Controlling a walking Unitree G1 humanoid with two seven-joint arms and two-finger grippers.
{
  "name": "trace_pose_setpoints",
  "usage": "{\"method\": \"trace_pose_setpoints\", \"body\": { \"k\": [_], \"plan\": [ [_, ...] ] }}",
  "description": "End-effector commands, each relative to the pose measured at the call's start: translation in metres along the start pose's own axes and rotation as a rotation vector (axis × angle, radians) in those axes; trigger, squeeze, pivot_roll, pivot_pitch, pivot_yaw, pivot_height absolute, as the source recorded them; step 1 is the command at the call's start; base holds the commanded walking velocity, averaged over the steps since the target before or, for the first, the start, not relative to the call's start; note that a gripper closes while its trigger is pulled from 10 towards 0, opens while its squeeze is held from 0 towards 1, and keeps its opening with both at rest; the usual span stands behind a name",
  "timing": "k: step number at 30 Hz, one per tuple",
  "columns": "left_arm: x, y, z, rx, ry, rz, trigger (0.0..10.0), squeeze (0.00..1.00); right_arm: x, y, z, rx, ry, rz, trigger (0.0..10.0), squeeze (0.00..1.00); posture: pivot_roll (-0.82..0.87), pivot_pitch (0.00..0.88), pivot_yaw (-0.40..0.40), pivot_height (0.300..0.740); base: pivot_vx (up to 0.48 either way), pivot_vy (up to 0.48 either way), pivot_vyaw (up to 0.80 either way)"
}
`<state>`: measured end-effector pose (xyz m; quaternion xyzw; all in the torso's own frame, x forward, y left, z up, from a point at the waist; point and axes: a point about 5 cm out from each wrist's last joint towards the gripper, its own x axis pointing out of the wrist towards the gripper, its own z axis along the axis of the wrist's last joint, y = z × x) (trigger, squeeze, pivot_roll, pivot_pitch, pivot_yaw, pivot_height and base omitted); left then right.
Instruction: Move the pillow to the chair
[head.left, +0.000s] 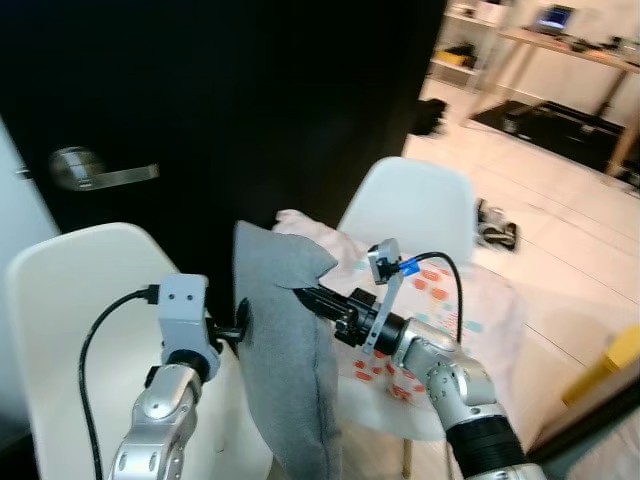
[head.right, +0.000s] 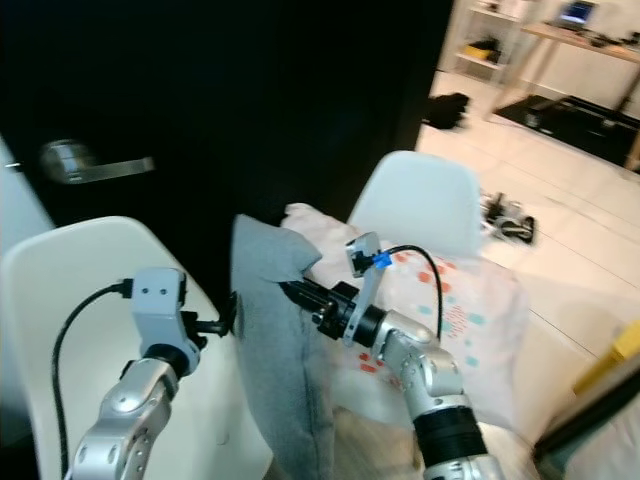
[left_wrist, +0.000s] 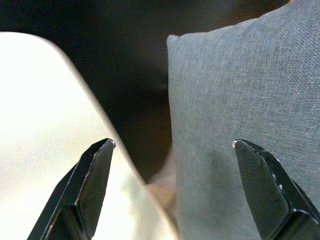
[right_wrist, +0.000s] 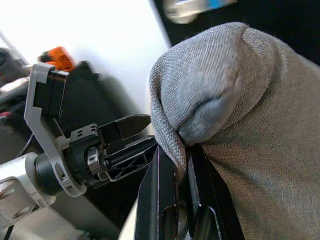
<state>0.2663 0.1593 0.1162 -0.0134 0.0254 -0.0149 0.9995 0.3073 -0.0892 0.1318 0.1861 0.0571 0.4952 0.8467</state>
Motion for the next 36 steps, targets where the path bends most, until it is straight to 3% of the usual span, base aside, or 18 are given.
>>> {"method": "trace_pose_setpoints", "body": {
  "k": [1, 22, 36],
  "plan": [
    [-0.0012, -0.0026, -0.0019, 0.005, 0.010, -0.013, 10.0, 0.00, 0.0027, 0.0064, 0.0132, -0.036, -0.061, 0.057, 10.0, 0.00, -0.01, 0.000, -0.090, 0.740, 0.000, 0.000, 0.76],
    [-0.0011, -0.0033, 0.0002, 0.016, 0.004, -0.011, 10.0, 0.00, 0.0028, 0.0148, 0.0183, -0.062, -0.039, 0.153, 10.0, 0.00, 0.00, 0.000, -0.093, 0.740, 0.000, 0.000, 0.75],
    [-0.0015, -0.0019, 0.0002, 0.010, 0.008, -0.001, 10.0, 0.00, 0.0037, 0.0146, 0.0184, -0.062, -0.032, 0.154, 10.0, 0.00, 0.00, 0.000, -0.094, 0.740, 0.000, 0.000, 0.75]
  ]
}}
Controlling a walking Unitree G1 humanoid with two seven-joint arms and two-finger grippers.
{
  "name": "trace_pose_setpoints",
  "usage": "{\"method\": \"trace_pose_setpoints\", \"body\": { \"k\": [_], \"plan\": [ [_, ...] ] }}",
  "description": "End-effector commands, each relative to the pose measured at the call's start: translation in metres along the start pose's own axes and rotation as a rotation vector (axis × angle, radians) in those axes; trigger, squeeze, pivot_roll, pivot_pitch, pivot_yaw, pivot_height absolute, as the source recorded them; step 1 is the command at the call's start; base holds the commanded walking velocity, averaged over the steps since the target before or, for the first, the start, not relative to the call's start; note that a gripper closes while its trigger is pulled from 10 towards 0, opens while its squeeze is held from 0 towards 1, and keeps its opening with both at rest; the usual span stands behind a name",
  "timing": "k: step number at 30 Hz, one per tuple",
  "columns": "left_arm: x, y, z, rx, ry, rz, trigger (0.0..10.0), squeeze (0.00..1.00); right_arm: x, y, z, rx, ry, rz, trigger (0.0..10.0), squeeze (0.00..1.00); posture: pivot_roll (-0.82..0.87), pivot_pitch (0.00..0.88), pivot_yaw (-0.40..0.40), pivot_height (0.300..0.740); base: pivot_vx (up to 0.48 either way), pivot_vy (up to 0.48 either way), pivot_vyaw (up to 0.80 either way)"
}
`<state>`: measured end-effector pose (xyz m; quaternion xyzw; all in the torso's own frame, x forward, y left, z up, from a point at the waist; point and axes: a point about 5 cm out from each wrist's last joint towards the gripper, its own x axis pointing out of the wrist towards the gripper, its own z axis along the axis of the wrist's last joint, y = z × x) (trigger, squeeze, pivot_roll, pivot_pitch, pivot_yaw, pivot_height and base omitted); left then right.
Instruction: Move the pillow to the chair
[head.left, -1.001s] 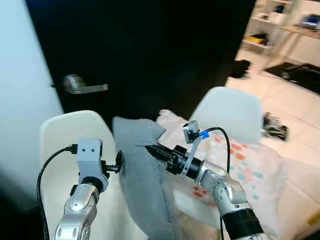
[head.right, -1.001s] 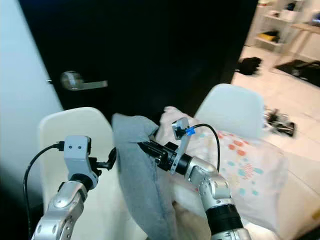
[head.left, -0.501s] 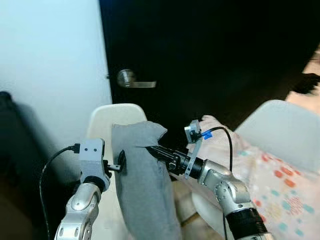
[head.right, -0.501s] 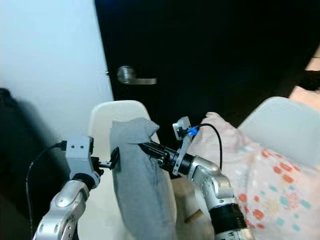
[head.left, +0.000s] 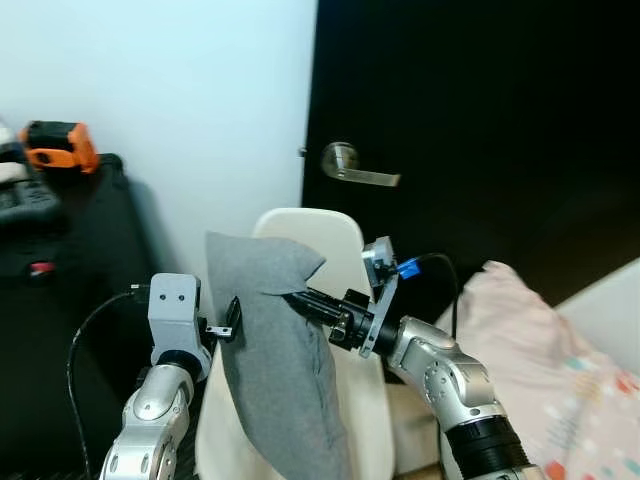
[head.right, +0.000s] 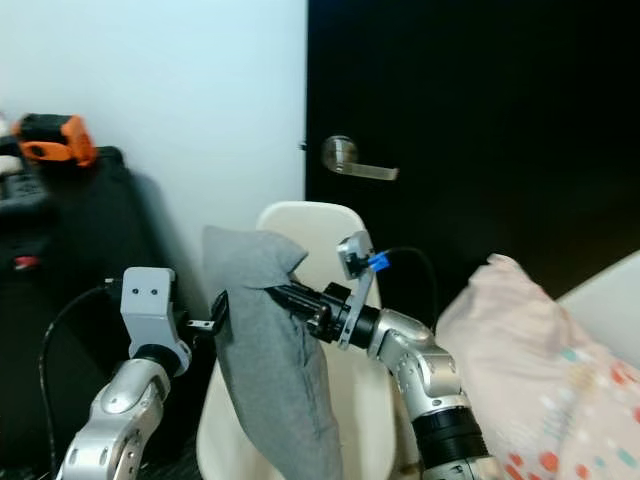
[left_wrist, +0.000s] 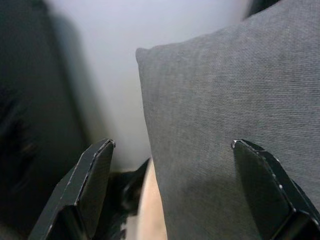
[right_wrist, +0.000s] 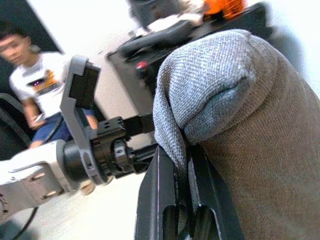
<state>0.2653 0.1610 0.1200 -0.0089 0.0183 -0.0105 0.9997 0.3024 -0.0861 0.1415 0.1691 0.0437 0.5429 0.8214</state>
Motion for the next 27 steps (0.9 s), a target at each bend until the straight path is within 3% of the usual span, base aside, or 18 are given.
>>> {"method": "trace_pose_setpoints", "body": {
  "k": [1, 7, 11, 16, 22, 27],
  "plan": [
    [0.000, -0.003, -0.004, 0.000, 0.023, -0.009, 10.0, 0.00, 0.003, 0.005, 0.012, -0.026, -0.047, 0.043, 10.0, 0.00, 0.00, 0.000, -0.094, 0.740, 0.000, 0.000, 0.75],
    [0.000, -0.004, -0.005, -0.008, 0.039, -0.018, 10.0, 0.00, 0.005, -0.007, 0.008, 0.000, -0.014, -0.068, 10.0, 0.00, 0.00, 0.000, -0.095, 0.740, 0.000, 0.000, 0.35],
    [0.000, -0.005, -0.006, -0.006, 0.049, -0.024, 10.0, 0.00, 0.007, -0.011, 0.007, 0.004, 0.015, -0.111, 10.0, 0.00, 0.00, 0.000, -0.096, 0.740, -0.480, 0.000, 0.00],
    [0.001, -0.006, -0.006, -0.008, 0.055, -0.028, 10.0, 0.00, 0.009, -0.015, 0.007, -0.045, 0.044, -0.167, 10.0, 0.00, 0.00, 0.000, -0.097, 0.740, -0.480, 0.000, 0.00],
    [0.001, -0.005, -0.005, -0.008, 0.046, -0.027, 10.0, 0.00, 0.013, -0.020, 0.011, -0.089, 0.049, -0.230, 10.0, 0.00, 0.00, 0.000, -0.100, 0.740, 0.000, 0.000, 0.00],
    [0.006, 0.000, 0.004, 0.030, 0.015, 0.010, 10.0, 0.00, 0.029, -0.029, 0.021, -0.131, 0.029, -0.353, 10.0, 0.00, 0.01, 0.000, -0.097, 0.740, 0.000, 0.000, 0.00]
  ]
}}
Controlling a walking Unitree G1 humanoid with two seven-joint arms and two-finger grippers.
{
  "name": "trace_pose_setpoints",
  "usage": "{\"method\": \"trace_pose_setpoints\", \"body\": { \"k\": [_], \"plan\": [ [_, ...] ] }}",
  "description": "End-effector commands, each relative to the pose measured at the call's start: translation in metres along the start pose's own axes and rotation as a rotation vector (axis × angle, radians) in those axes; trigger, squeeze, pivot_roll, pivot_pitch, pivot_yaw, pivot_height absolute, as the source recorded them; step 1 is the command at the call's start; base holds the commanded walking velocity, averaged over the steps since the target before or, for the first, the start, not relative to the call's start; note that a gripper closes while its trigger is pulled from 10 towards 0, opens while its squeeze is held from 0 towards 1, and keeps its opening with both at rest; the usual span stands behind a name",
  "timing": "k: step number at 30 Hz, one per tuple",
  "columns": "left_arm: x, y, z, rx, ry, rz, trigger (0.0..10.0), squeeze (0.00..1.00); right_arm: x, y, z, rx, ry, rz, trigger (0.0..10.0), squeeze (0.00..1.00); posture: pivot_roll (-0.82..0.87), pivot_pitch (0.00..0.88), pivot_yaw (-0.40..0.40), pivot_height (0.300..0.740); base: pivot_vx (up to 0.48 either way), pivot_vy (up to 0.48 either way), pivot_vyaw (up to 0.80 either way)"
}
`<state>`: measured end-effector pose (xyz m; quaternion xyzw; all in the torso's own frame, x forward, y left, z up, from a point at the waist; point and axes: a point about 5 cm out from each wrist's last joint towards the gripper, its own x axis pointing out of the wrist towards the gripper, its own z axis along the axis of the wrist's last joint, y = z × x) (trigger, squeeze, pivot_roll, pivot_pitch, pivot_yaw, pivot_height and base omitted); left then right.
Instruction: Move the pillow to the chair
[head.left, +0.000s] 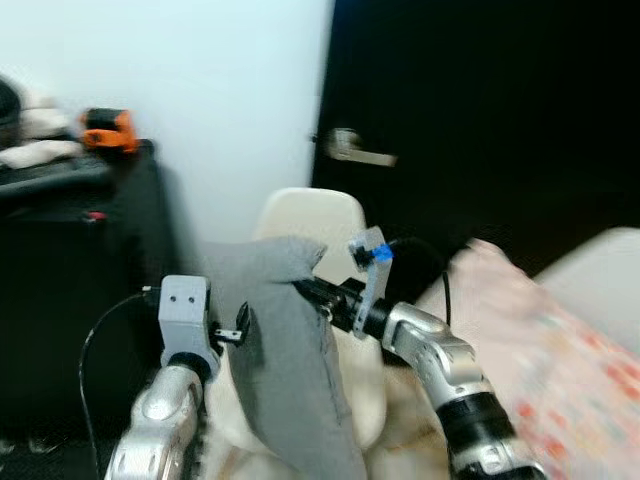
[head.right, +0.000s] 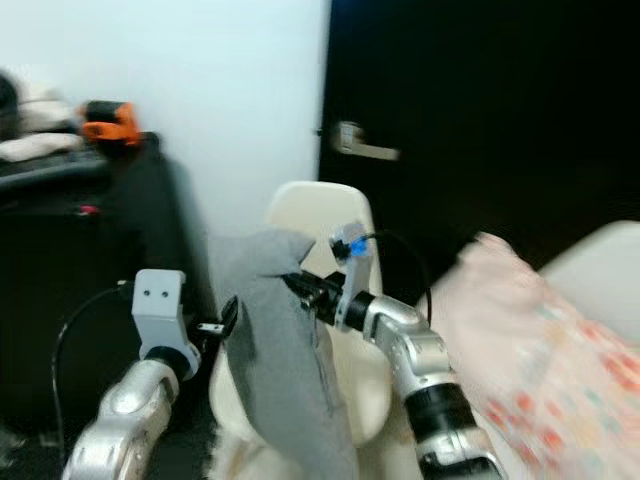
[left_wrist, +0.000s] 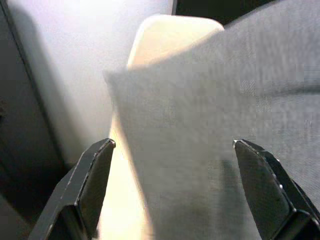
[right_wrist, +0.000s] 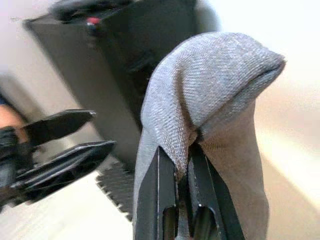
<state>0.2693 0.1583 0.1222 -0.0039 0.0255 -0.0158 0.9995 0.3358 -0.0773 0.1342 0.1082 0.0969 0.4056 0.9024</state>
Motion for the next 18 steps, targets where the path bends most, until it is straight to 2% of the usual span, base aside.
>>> {"method": "trace_pose_setpoints", "body": {
  "k": [1, 2, 8, 9, 13, 18],
  "plan": [
    [0.002, 0.003, 0.002, 0.020, 0.000, 0.021, 10.0, 0.00, 0.006, 0.001, 0.022, -0.059, -0.082, -0.020, 10.0, 0.00, 0.01, 0.000, -0.097, 0.740, 0.000, 0.000, 0.00],
    [0.008, 0.008, 0.008, 0.048, -0.021, 0.060, 10.0, 0.00, 0.019, 0.002, 0.026, -0.058, -0.086, -0.067, 10.0, 0.00, 0.01, 0.000, -0.095, 0.740, 0.000, 0.000, 0.00],
    [0.013, 0.010, 0.014, 0.110, -0.043, 0.077, 10.0, 0.00, 0.033, 0.010, 0.031, -0.045, -0.093, -0.055, 10.0, 0.00, 0.02, 0.000, -0.095, 0.740, 0.000, 0.000, 0.00],
    [0.015, 0.011, 0.019, 0.164, -0.064, 0.085, 10.0, 0.00, 0.041, 0.015, 0.034, -0.044, -0.098, -0.038, 10.0, 0.00, 0.02, 0.000, -0.097, 0.740, 0.000, 0.000, 0.00],
    [0.018, 0.013, 0.026, 0.223, -0.089, 0.103, 10.0, 0.00, 0.050, 0.020, 0.039, -0.046, -0.107, -0.029, 10.0, 0.00, 0.03, 0.000, -0.099, 0.740, 0.000, 0.000, 0.00],
    [0.021, 0.016, 0.033, 0.258, -0.112, 0.116, 10.0, 0.00, 0.056, 0.023, 0.046, -0.044, -0.123, -0.033, 10.0, 0.00, 0.03, 0.000, -0.100, 0.740, 0.000, 0.000, 0.00]
  ]
}}
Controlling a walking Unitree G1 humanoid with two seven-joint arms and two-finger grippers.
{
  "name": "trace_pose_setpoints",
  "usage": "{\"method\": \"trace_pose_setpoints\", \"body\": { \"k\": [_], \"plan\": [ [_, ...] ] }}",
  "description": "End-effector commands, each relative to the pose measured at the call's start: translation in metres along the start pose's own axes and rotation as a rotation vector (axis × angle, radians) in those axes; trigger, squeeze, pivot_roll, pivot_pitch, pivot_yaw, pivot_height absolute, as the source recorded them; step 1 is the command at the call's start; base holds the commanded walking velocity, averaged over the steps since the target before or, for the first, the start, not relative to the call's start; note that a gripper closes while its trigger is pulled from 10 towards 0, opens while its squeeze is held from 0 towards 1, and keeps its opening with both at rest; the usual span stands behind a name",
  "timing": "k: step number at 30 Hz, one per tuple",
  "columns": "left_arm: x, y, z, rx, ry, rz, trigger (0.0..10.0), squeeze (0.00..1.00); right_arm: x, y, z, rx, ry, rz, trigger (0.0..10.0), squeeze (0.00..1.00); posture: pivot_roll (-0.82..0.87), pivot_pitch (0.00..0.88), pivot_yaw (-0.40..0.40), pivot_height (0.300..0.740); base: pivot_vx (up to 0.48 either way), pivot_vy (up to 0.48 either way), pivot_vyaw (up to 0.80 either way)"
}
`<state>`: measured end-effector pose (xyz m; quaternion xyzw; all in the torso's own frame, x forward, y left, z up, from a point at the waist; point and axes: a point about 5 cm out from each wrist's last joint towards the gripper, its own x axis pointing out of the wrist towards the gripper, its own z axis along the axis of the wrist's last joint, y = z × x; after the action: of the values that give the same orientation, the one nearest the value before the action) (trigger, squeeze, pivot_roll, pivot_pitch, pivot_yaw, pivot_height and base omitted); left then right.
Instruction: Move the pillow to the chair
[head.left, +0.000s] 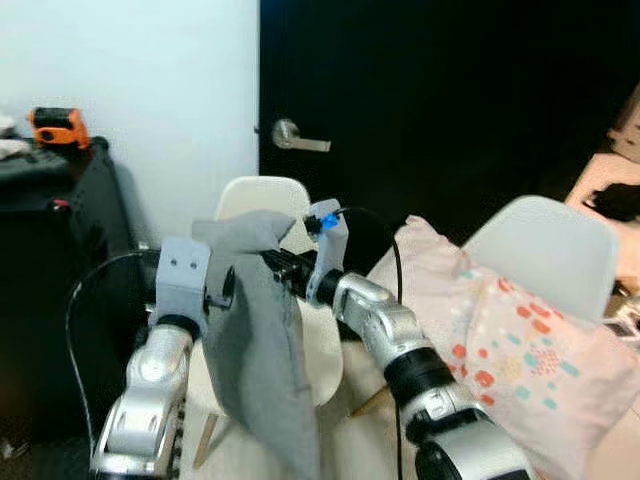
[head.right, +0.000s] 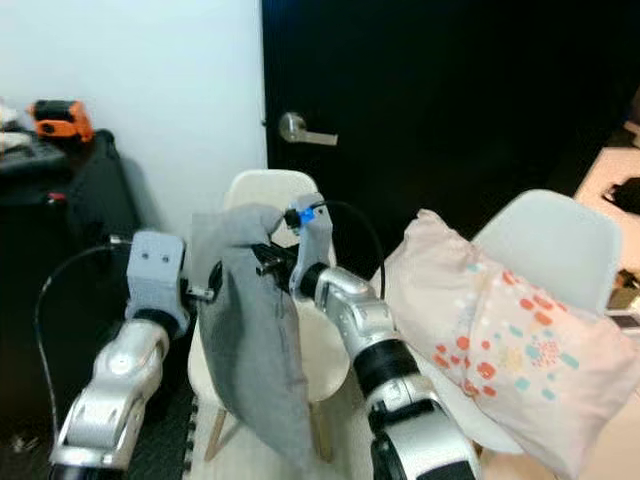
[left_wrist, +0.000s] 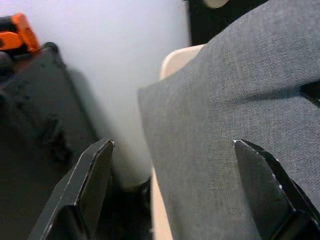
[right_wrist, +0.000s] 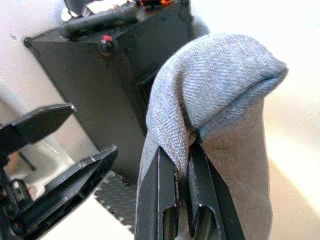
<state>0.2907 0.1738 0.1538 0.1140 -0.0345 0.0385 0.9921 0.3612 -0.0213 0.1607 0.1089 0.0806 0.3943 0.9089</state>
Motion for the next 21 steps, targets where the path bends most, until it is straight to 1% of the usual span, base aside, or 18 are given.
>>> {"method": "trace_pose_setpoints", "body": {
  "k": [1, 2, 7, 10, 12, 14, 21],
  "plan": [
    [0.006, 0.003, 0.006, 0.061, -0.022, 0.015, 10.0, 0.00, 0.007, -0.002, 0.026, -0.027, -0.105, -0.025, 10.0, 0.00, 0.03, 0.000, -0.098, 0.740, 0.000, 0.000, 0.00],
    [0.006, 0.003, 0.006, 0.061, -0.022, 0.015, 10.0, 0.00, 0.007, -0.002, 0.026, -0.027, -0.105, -0.025, 10.0, 0.00, 0.03, 0.000, -0.098, 0.740, 0.000, 0.000, 0.00],
    [0.010, 0.002, 0.014, 0.113, -0.057, 0.011, 10.0, 0.00, 0.012, -0.002, 0.029, -0.014, -0.113, -0.047, 10.0, 0.00, 0.03, 0.000, -0.101, 0.740, 0.000, 0.000, 0.00],
    [0.011, 0.001, 0.015, 0.118, -0.060, 0.011, 10.0, 0.00, 0.012, -0.002, 0.029, -0.013, -0.113, -0.046, 10.0, 0.00, 0.03, 0.000, -0.100, 0.740, 0.000, 0.000, 0.00],
    [0.011, 0.000, 0.015, 0.118, -0.061, 0.010, 10.0, 0.00, 0.013, -0.002, 0.029, -0.009, -0.113, -0.046, 10.0, 0.00, 0.03, 0.000, -0.100, 0.736, 0.000, 0.000, 0.00],
    [0.013, -0.003, 0.018, 0.138, -0.077, 0.004, 10.0, 0.00, 0.015, -0.001, 0.030, 0.003, -0.117, -0.049, 10.0, 0.00, 0.03, 0.000, -0.102, 0.721, 0.000, 0.000, 0.00],
    [0.015, -0.003, 0.024, 0.150, -0.095, 0.008, 10.0, 0.00, 0.018, -0.002, 0.034, 0.020, -0.131, -0.067, 10.0, 0.00, 0.04, 0.000, -0.108, 0.701, 0.000, 0.000, 0.00]
  ]
}}
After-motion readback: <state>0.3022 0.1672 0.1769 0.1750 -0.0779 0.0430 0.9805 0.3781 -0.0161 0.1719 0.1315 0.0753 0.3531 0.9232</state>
